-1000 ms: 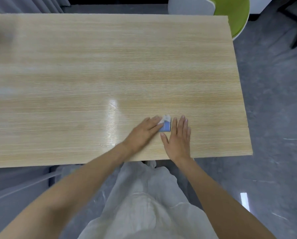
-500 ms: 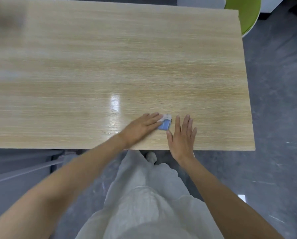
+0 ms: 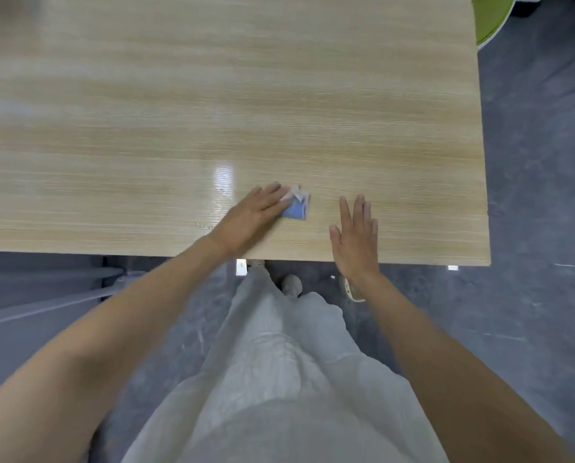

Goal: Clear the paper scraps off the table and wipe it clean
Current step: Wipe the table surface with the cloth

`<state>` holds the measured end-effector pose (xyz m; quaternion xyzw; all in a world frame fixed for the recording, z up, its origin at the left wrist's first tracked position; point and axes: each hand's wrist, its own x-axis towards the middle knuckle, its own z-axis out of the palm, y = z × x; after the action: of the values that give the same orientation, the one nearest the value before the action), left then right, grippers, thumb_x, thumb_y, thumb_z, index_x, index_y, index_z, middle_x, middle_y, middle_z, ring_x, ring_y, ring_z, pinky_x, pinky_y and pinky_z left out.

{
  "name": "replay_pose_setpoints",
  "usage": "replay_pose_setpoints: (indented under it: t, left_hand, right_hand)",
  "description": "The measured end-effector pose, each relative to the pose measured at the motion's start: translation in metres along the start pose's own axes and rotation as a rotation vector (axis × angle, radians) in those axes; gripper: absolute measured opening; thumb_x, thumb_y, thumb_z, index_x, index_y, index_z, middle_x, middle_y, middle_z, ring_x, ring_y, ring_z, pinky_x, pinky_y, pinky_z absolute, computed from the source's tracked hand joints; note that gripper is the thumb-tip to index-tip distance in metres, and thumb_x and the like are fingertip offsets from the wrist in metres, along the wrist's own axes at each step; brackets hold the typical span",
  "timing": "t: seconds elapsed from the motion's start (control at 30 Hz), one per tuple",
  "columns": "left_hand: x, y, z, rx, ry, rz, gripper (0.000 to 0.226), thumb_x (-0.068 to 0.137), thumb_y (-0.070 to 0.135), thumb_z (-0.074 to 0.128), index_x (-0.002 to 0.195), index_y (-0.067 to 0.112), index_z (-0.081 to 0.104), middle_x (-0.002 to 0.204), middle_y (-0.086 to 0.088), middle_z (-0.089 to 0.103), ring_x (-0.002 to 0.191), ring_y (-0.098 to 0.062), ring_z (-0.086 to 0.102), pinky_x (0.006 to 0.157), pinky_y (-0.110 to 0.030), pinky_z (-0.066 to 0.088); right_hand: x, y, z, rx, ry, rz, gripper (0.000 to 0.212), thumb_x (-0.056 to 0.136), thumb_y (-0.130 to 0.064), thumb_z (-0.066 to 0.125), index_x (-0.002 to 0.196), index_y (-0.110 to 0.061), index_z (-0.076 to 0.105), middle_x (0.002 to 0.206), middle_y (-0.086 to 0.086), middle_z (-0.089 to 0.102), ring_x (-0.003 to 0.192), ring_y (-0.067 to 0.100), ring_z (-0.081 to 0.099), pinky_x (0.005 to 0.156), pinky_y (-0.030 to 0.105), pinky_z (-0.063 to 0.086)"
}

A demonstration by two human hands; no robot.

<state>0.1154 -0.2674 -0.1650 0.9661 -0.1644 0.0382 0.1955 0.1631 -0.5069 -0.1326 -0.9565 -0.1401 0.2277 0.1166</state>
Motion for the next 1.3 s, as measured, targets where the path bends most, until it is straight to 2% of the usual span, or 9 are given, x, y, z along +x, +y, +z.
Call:
replay_pose_setpoints:
  t: [0.17, 0.3, 0.4, 0.53, 0.63, 0.83, 1.0, 1.07, 1.3]
  left_hand:
    - [0.008, 0.042, 0.007, -0.141, 0.343, -0.81, 0.059, 0.087, -0.01, 0.045, 0.143, 0.007, 0.036, 0.15, -0.017, 0.034, 0.142, -0.034, 0.024, 0.114, -0.05, 0.014]
    - [0.019, 0.133, 0.042, -0.196, 0.089, -0.453, 0.051, 0.09, 0.0, 0.03, 0.14, 0.003, 0.041, 0.144, -0.019, 0.043, 0.134, -0.035, 0.04, 0.109, -0.058, 0.03]
    - [-0.009, 0.098, 0.03, -0.091, 0.061, -0.175, 0.046, 0.091, 0.008, 0.035, 0.135, 0.002, 0.049, 0.14, -0.02, 0.047, 0.131, -0.036, 0.043, 0.108, -0.051, 0.03]
    - [-0.035, 0.035, 0.012, -0.062, 0.296, -0.741, 0.05, 0.089, -0.006, 0.043, 0.138, 0.005, 0.041, 0.147, -0.021, 0.036, 0.14, -0.036, 0.027, 0.114, -0.055, 0.021]
    - [-0.009, 0.083, 0.021, -0.112, 0.369, -0.957, 0.057, 0.09, -0.007, 0.04, 0.145, 0.008, 0.033, 0.152, -0.015, 0.03, 0.143, -0.03, 0.023, 0.116, -0.044, 0.014]
    - [-0.023, 0.118, 0.037, -0.014, 0.123, -0.234, 0.048, 0.085, 0.0, 0.031, 0.131, 0.006, 0.042, 0.136, -0.022, 0.051, 0.124, -0.038, 0.05, 0.105, -0.051, 0.035]
    - [-0.068, 0.026, -0.01, -0.003, 0.431, -1.048, 0.059, 0.087, -0.012, 0.047, 0.142, 0.007, 0.038, 0.15, -0.021, 0.031, 0.14, -0.037, 0.025, 0.113, -0.052, 0.024]
    - [-0.054, 0.039, -0.004, -0.002, 0.441, -1.156, 0.065, 0.082, -0.017, 0.047, 0.143, 0.003, 0.035, 0.154, -0.02, 0.024, 0.144, -0.035, 0.016, 0.118, -0.048, 0.013]
    - [-0.082, 0.055, -0.002, -0.071, 0.125, -0.414, 0.047, 0.09, 0.004, 0.039, 0.136, 0.004, 0.047, 0.145, -0.021, 0.04, 0.134, -0.036, 0.037, 0.111, -0.046, 0.025]
  right_hand:
    - [0.0, -0.003, 0.0, 0.116, 0.039, 0.025, 0.052, 0.104, -0.034, 0.017, 0.153, -0.021, 0.008, 0.16, 0.004, -0.01, 0.147, 0.018, -0.012, 0.117, 0.036, -0.008]
    - [0.002, -0.005, -0.006, 0.286, 0.096, 0.067, 0.05, 0.104, -0.034, 0.016, 0.15, -0.016, 0.023, 0.16, 0.004, 0.004, 0.148, 0.016, -0.001, 0.12, 0.037, 0.0]
    - [0.001, -0.005, -0.006, 0.242, 0.067, 0.051, 0.052, 0.104, -0.036, 0.016, 0.151, -0.015, 0.019, 0.16, 0.005, 0.0, 0.147, 0.016, -0.005, 0.12, 0.038, -0.001]
    - [-0.003, -0.005, 0.0, 0.173, 0.055, 0.032, 0.054, 0.104, -0.037, 0.015, 0.153, -0.014, 0.009, 0.16, 0.005, -0.008, 0.147, 0.017, -0.012, 0.119, 0.037, -0.007]
    - [-0.001, -0.005, 0.003, 0.064, 0.047, 0.033, 0.056, 0.103, -0.036, 0.017, 0.152, -0.012, 0.004, 0.159, 0.008, -0.01, 0.147, 0.02, -0.012, 0.12, 0.039, -0.006]
    - [0.0, -0.001, 0.001, -0.097, 0.004, 0.002, 0.059, 0.103, -0.029, 0.025, 0.152, -0.01, -0.004, 0.158, 0.012, -0.013, 0.146, 0.024, -0.013, 0.12, 0.041, -0.004]
    - [-0.006, -0.007, 0.001, -0.091, 0.029, 0.005, 0.061, 0.102, -0.038, 0.019, 0.152, -0.012, -0.005, 0.158, 0.013, -0.015, 0.146, 0.024, -0.016, 0.119, 0.041, -0.008]
    - [-0.01, -0.019, 0.007, -0.121, 0.054, -0.043, 0.06, 0.102, -0.038, 0.02, 0.152, -0.013, -0.004, 0.158, 0.013, -0.015, 0.146, 0.025, -0.017, 0.119, 0.041, -0.009]
    - [-0.012, -0.061, 0.026, -0.187, 0.011, -0.215, 0.058, 0.103, -0.033, 0.022, 0.152, -0.016, -0.004, 0.157, 0.014, -0.016, 0.146, 0.027, -0.016, 0.118, 0.043, -0.007]
